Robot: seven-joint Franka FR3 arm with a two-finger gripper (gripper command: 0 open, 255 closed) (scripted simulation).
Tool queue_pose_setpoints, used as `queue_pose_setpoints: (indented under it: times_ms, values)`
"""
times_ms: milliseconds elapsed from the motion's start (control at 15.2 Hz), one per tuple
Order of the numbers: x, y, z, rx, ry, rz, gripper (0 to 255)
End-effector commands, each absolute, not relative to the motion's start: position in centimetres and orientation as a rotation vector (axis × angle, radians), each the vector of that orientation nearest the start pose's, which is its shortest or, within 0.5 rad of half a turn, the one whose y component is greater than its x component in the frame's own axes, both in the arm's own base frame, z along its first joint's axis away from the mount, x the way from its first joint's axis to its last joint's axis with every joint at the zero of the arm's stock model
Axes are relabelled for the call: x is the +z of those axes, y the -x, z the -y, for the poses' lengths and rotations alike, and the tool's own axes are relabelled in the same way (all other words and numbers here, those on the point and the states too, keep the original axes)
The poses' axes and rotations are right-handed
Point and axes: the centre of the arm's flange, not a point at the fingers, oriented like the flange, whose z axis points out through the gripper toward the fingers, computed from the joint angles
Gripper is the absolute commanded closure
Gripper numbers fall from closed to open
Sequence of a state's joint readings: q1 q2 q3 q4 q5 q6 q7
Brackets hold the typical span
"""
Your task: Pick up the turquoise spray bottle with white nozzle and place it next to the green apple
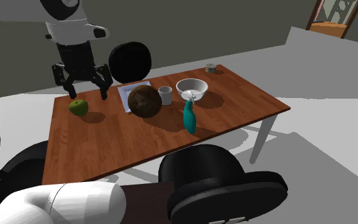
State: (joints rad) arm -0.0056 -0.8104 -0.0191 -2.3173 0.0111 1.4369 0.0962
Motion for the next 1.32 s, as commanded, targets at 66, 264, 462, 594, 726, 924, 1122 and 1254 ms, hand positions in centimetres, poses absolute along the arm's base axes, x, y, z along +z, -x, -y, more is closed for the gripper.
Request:
queue_pose_setpoints:
  times_ms: [66, 264, 462, 594, 726, 924, 1122, 1254]
  values:
    - [59.7, -28.5, 1.9, 0.087, 3.112, -0.158, 0]
    - [57.5, -28.5, 5.1, 0.016, 3.110, -0.103, 0]
    - [55.2, -28.6, 8.4, -0.054, 3.104, -0.048, 0]
    - [53.7, -28.8, 10.5, -0.101, 3.100, -0.011, 0]
    - [52.2, -29.1, 12.6, -0.147, 3.094, 0.026, 0]
    - [50.0, -29.8, 15.8, -0.217, 3.082, 0.081, 0]
    - [47.8, -30.6, 19.0, -0.286, 3.069, 0.135, 0]
    - [46.3, -31.3, 21.1, -0.332, 3.058, 0.171, 0]
